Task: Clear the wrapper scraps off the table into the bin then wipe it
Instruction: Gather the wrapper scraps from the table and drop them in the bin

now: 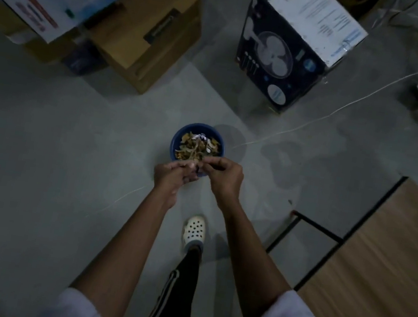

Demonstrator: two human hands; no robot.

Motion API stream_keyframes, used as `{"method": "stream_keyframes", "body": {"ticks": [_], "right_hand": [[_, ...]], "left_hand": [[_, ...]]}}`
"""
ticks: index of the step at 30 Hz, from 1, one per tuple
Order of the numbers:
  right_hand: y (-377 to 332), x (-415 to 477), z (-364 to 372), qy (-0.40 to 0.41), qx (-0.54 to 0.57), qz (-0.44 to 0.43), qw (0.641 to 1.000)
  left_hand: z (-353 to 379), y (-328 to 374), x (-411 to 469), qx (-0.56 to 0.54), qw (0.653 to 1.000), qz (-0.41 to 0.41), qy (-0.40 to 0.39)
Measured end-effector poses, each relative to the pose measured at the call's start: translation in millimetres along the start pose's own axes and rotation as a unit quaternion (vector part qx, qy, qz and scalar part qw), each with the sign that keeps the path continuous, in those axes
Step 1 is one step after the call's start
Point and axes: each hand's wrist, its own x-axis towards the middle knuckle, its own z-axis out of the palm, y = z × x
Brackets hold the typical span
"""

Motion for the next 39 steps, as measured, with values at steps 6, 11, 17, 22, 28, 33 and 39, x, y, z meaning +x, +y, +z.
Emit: {"method": "stream_keyframes", "body": {"ticks": [6, 11, 17, 22, 28, 33, 39], "right_hand": [[8.6, 58.2, 28.3, 0.045, -0.029, 0.033, 0.998], [22.6, 45.4, 3.1, 0.048, 0.044, 0.050, 0.997], [30.8, -44.5, -71.3, 0.109, 0.110, 0.063, 0.986], [45.0, -138.9, -152.1, 0.168, 0.164, 0.059, 0.970], [103.7, -255.7, -235.8, 0.264, 0.220, 0.048, 0.938], [163.2, -364.2, -285.6, 0.333, 0.267, -0.004, 0.904], [205.6, -479.9, -340.6, 0.403, 0.352, 0.002, 0.845]], "left_hand": [[17.6, 16.5, 54.4, 0.048, 0.997, -0.053, -0.010], [20.8, 8.1, 50.4, 0.132, 0.988, -0.062, -0.055], [61.0, -19.8, -21.7, 0.184, 0.973, -0.029, -0.132], [106.8, -55.9, -123.0, 0.236, 0.944, 0.040, -0.228], [121.1, -137.6, -248.8, 0.294, 0.890, 0.106, -0.331], [112.0, -213.4, -346.2, 0.227, 0.925, 0.102, -0.288], [103.6, -307.3, -435.9, 0.314, 0.879, 0.238, -0.267]]}}
